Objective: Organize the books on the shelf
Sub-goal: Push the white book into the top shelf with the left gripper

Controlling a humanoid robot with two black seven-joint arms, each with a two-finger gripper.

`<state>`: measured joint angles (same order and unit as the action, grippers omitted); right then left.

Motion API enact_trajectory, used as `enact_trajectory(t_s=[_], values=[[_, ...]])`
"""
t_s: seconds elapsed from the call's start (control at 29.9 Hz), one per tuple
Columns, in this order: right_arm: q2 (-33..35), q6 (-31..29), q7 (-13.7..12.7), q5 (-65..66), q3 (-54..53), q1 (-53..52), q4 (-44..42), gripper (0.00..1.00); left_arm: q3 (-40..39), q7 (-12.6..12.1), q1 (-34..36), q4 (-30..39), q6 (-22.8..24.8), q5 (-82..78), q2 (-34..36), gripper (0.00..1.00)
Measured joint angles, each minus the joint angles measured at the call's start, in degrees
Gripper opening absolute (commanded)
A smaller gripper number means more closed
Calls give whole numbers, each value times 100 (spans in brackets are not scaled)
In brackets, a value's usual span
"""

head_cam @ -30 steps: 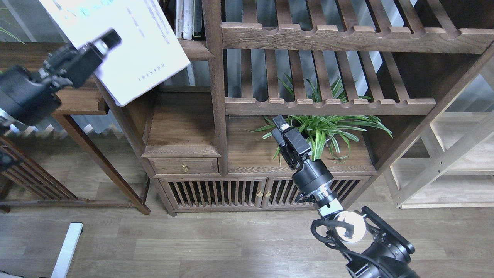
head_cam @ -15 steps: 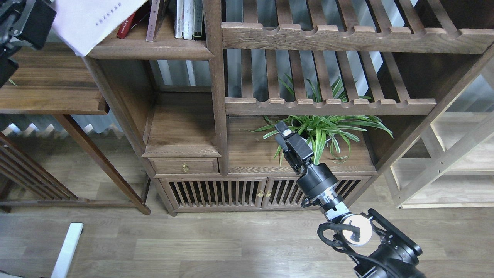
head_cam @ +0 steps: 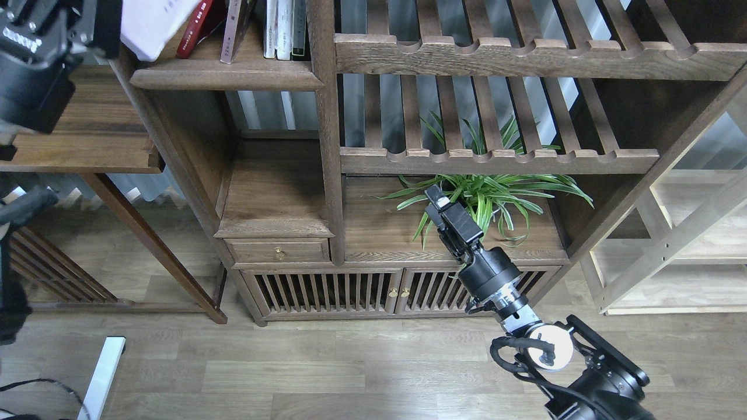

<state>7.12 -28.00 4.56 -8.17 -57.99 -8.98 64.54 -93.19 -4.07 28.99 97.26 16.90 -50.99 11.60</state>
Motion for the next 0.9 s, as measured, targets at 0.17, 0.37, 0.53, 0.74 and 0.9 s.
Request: enact_trajectory(t_s=[0.17,0.37,0.53,0.74,0.9], values=[[-6,0,0,-1,5,2,-95,81,124,299,93,3,-699,-254,-99,0],[-19,0,0,-13,6,-9,-235,82,245,526,92,5,-1534,-594,-255,0],[-72,0,0,-27,8,-21,-282,82,659,636,90,-47,-2172,-778,-335,0],[-149,0,5,-32,20,-17,-292,82,1020,670,127,-228,-2496,-1055,-333,0],[-328,0,6,-37,49,-15,-363,82,1117,546,385,-434,-2547,-1135,-122,0]])
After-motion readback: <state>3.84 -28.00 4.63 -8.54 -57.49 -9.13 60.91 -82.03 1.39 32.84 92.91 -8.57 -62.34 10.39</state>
